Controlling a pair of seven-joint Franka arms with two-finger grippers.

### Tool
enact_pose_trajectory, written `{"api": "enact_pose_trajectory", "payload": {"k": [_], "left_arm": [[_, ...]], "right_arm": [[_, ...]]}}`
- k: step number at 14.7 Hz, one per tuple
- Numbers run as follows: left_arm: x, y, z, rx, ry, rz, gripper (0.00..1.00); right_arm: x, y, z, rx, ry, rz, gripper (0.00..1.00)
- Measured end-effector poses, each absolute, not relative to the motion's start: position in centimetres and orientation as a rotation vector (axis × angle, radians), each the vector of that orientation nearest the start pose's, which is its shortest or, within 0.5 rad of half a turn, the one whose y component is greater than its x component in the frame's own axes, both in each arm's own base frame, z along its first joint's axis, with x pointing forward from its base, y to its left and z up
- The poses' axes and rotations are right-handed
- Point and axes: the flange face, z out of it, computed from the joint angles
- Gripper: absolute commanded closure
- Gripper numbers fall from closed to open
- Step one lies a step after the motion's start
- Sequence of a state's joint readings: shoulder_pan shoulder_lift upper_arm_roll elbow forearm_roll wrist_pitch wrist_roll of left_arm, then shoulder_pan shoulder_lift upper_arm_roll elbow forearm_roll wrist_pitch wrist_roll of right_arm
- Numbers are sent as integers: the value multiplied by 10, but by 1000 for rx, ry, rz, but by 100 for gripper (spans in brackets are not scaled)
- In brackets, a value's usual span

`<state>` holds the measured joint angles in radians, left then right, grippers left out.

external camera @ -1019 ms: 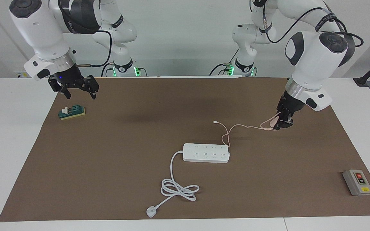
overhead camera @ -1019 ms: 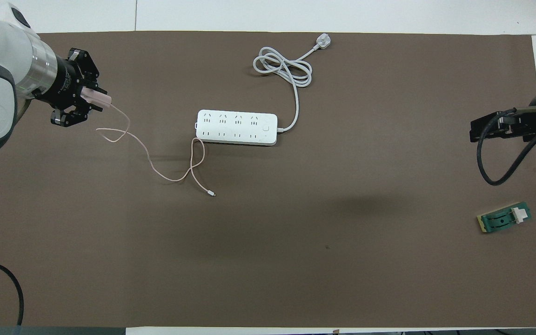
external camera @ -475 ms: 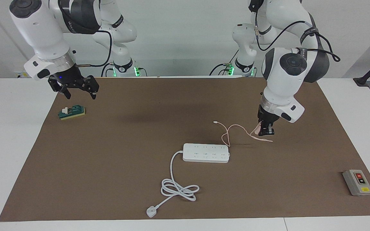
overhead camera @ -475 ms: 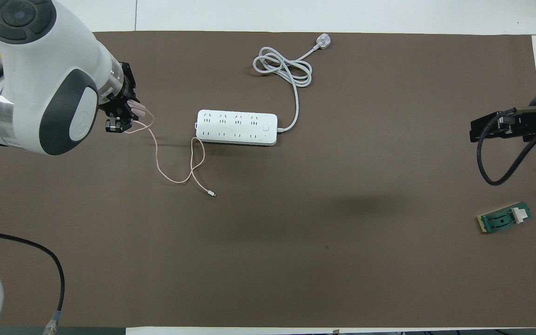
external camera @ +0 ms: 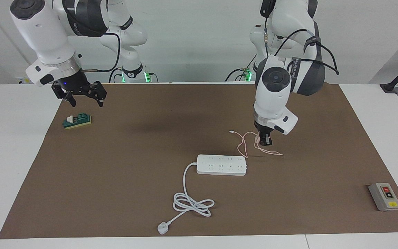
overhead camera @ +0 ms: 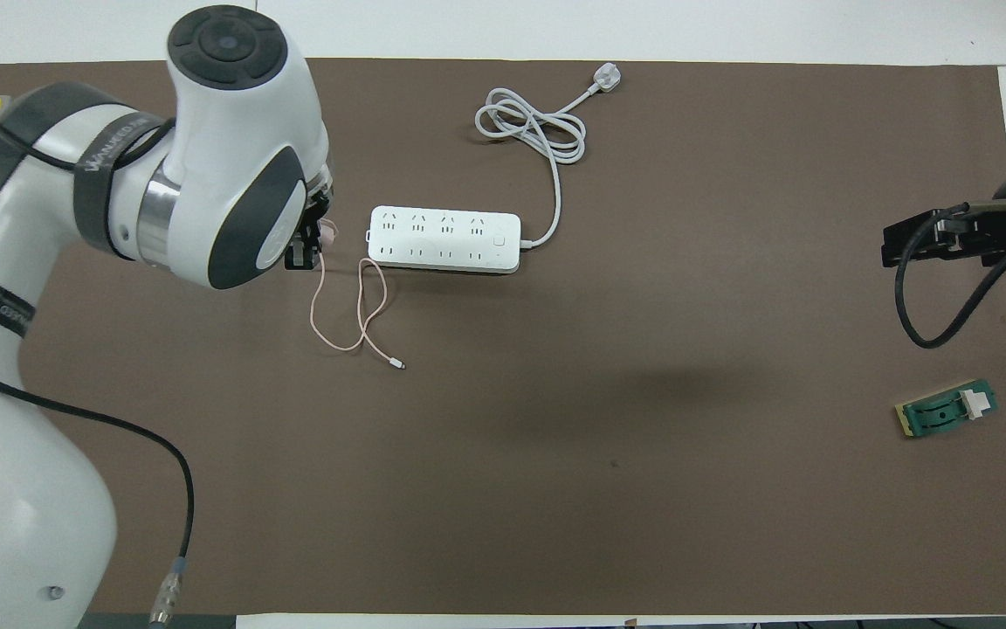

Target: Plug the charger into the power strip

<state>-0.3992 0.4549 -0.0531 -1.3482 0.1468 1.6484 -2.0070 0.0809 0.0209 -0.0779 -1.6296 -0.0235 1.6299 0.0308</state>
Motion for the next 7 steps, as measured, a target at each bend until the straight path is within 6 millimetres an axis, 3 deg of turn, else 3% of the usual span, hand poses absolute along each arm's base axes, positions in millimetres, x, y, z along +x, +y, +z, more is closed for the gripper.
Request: {"api": "enact_pose_trajectory", "payload": {"k": [3,7], "left_arm": [[618,-303,436,-2078,-2061,-93,100],[617,-316,425,-2057,-2066,-94,100]], "right_arm": [[564,0,590,-3167,41,32,0],[564,0,590,-3167,41,32,0]]}}
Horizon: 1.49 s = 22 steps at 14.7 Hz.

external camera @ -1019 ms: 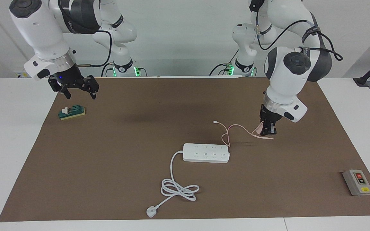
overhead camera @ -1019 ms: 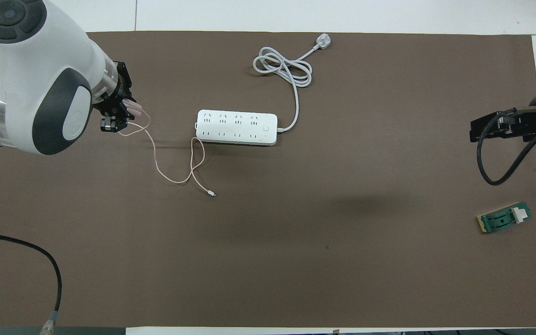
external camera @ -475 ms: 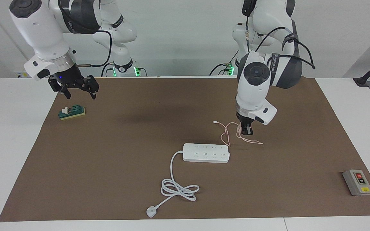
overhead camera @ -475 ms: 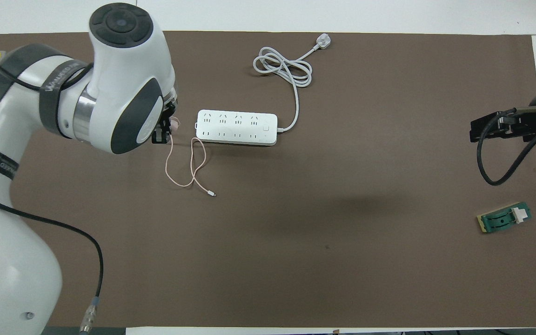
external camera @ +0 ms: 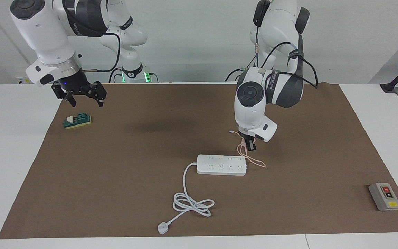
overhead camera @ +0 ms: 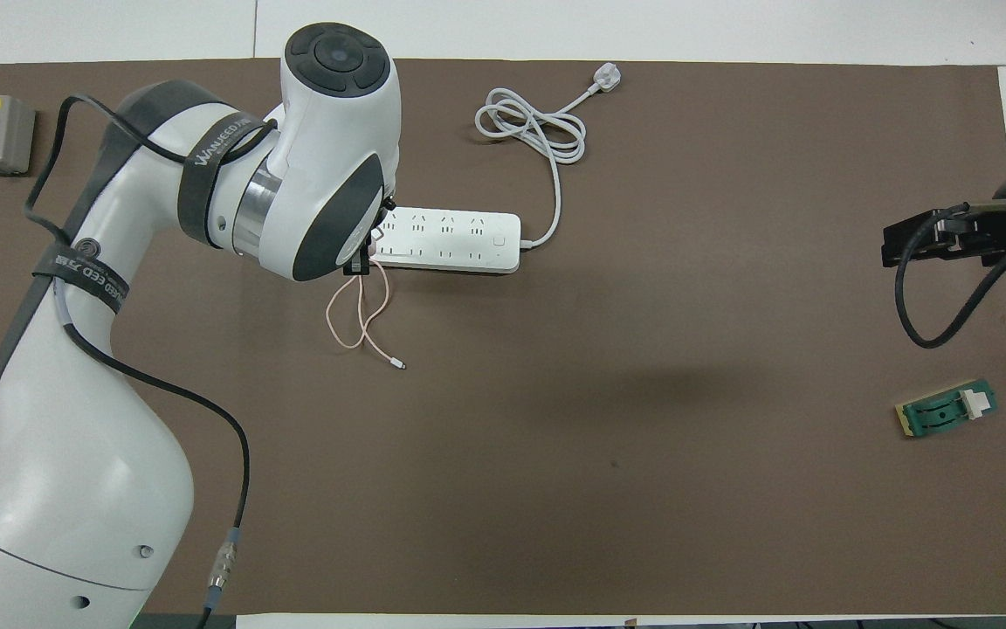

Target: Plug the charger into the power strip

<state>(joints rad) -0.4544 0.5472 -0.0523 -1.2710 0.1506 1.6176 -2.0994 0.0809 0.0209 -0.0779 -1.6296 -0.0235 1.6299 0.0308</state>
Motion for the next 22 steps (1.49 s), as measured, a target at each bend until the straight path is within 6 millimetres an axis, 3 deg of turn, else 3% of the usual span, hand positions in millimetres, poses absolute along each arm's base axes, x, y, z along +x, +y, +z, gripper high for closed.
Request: {"api": "enact_pose_trajectory", "payload": {"k": [8,12,15,18,22], "left_arm": [[622,-316,395,2432,2386,118,100],[609,-311,413,2792,2102,8,100],[589,-307,440,3048,1827,-121,100],[586,-283,476,3085,1744,-134,100],[601,-207,491,3203,1664,-234,100]], "right_arm": [[564,0,590,-3167,41,32,0],[564,0,590,-3167,41,32,0],[564,0,590,-3167,41,32,0],[564,0,590,-3167,41,32,0],[564,0,590,-3167,41,32,0]]}}
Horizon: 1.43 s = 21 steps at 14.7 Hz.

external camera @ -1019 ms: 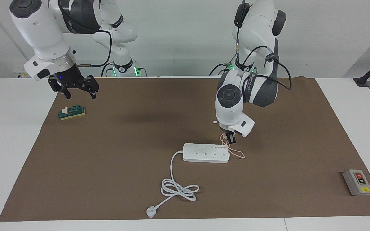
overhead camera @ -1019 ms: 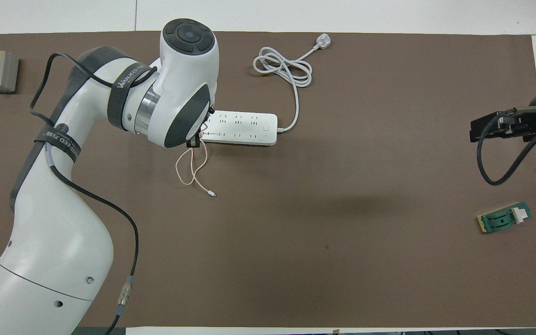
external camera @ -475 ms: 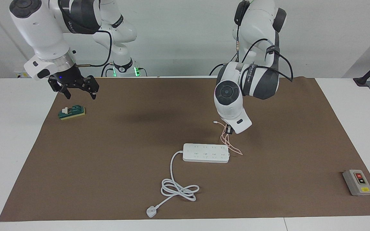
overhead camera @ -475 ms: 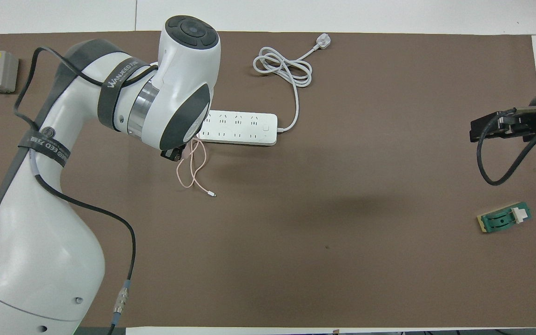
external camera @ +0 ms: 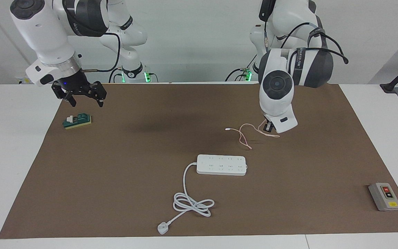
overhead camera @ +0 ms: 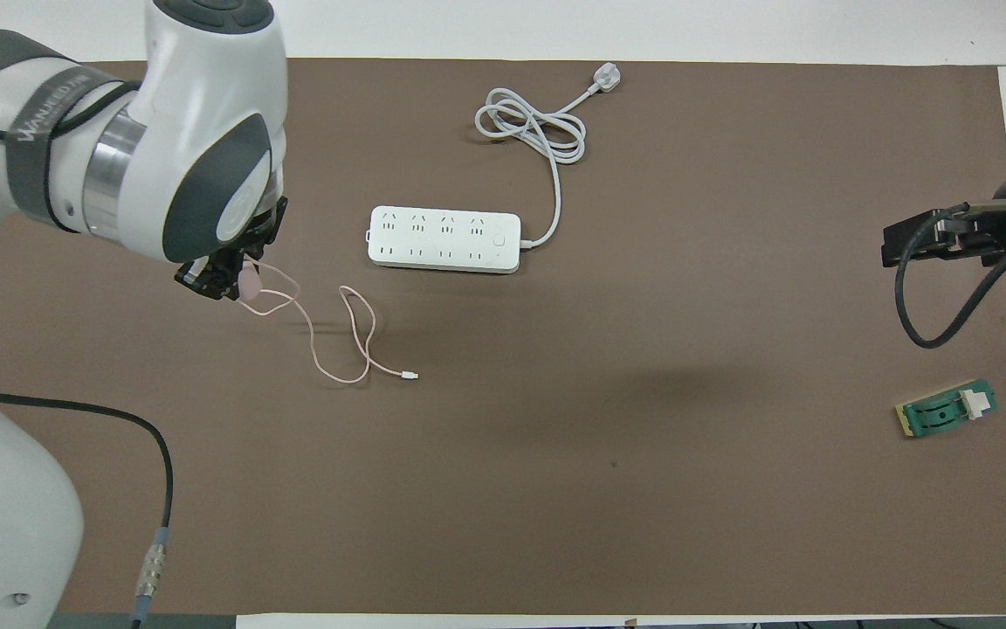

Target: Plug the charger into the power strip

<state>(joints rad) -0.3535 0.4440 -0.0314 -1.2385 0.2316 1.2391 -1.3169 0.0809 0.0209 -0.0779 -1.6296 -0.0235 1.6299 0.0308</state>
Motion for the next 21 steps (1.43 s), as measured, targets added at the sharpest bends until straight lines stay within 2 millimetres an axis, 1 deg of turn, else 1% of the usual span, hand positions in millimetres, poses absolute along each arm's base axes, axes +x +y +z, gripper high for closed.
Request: {"api": "enact_pose_trajectory", "payload": {"k": [1,2,3,4,5,6,7,9,10,11,12,13,14,15,18,20,21], "left_arm": [[601,-191,495,-2358,-1198,201,100],[597,-179,500,-2359,-1172,228,100],[588,-172,503,-2357,-1144,254,100],[575,-171,504,-2352,-1113,278,100],[557,-174,502,-2346,-1072,300,100],[533,-183,499,-2339,-1019,316,100],[506,-197,495,-2334,-954,323,100],[442,-227,492,-2331,-809,309,100],[412,-238,491,-2331,-747,294,100],[392,-245,490,-2333,-707,279,100],[384,-246,489,-2339,-691,268,100],[388,-246,487,-2353,-700,255,100],[401,-244,483,-2369,-738,235,100],[422,-239,478,-2378,-808,211,100],[498,-227,461,-2345,-1030,141,100],[538,-227,446,-2303,-1153,90,100],[552,-229,439,-2281,-1213,47,100]], "right_arm": [[564,0,590,-3167,41,32,0],[564,0,590,-3167,41,32,0],[564,0,590,-3167,41,32,0],[564,0,590,-3167,41,32,0],[564,0,590,-3167,41,32,0],[564,0,590,-3167,41,32,0],[564,0,590,-3167,41,32,0],[564,0,590,-3167,41,32,0],[564,0,590,-3167,41,32,0],[564,0,590,-3167,41,32,0],[564,0,590,-3167,41,32,0],[564,0,590,-3167,41,32,0],[564,0,590,-3167,41,32,0],[564,0,590,-3167,41,32,0],[564,0,590,-3167,41,32,0],[564,0,590,-3167,41,32,0],[564,0,590,-3167,41,32,0]]}}
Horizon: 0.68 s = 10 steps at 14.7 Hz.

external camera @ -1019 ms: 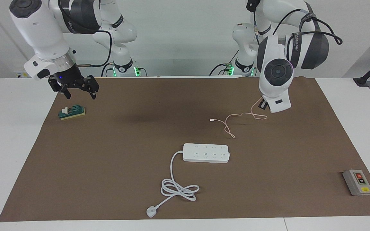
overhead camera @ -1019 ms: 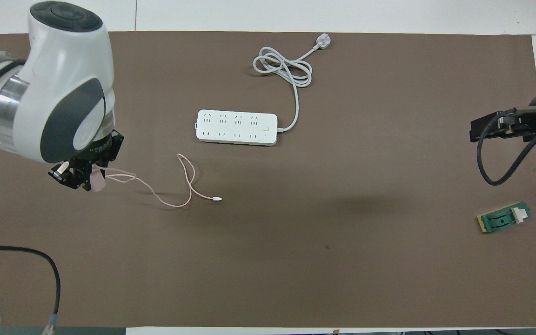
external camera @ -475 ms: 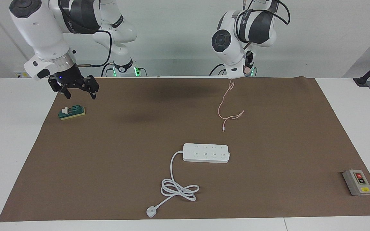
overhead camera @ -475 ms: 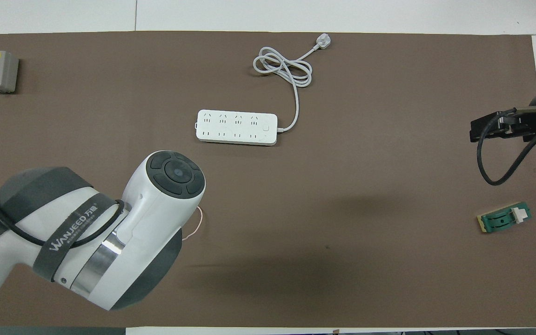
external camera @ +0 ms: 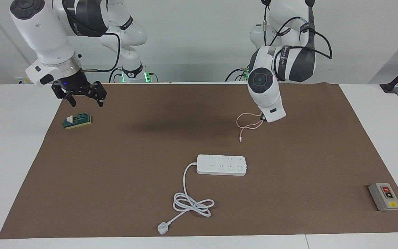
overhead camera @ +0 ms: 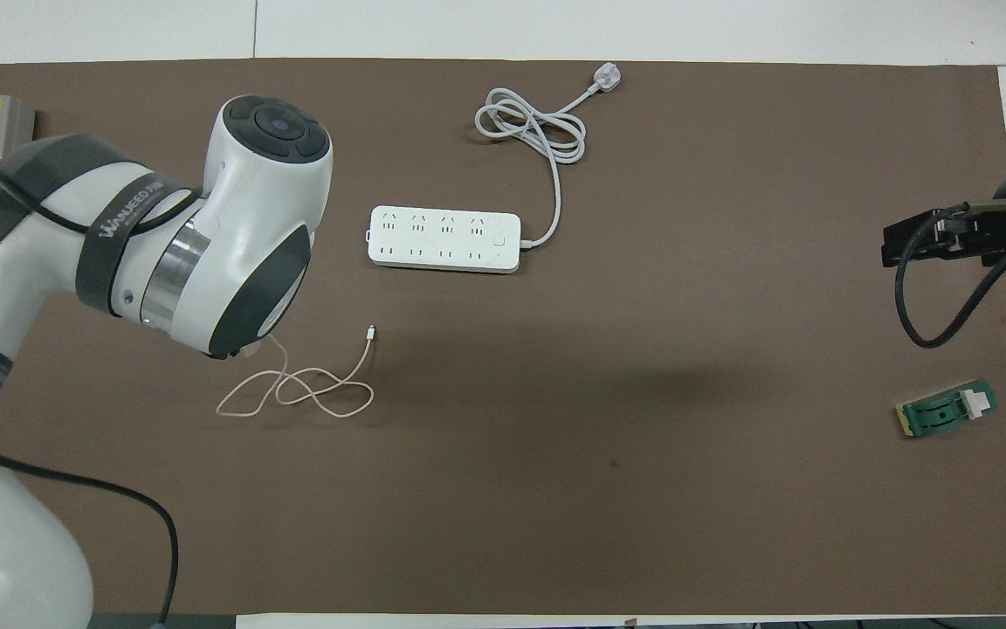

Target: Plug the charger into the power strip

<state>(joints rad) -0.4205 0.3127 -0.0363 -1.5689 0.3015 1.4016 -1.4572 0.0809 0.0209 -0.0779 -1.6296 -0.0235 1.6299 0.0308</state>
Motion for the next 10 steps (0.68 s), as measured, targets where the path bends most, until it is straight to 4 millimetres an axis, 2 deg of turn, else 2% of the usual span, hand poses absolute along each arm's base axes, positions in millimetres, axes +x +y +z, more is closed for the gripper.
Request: {"api": "enact_pose_trajectory", "payload": {"k": [3,10], "left_arm": [[577,-239,429,-2238,-1397,-103,100],[593,-252,436,-2157,-1698,-326,100]], "right_arm": [[564,0,590,-3167,41,32,0],[564,0,590,-3167,41,32,0]]}}
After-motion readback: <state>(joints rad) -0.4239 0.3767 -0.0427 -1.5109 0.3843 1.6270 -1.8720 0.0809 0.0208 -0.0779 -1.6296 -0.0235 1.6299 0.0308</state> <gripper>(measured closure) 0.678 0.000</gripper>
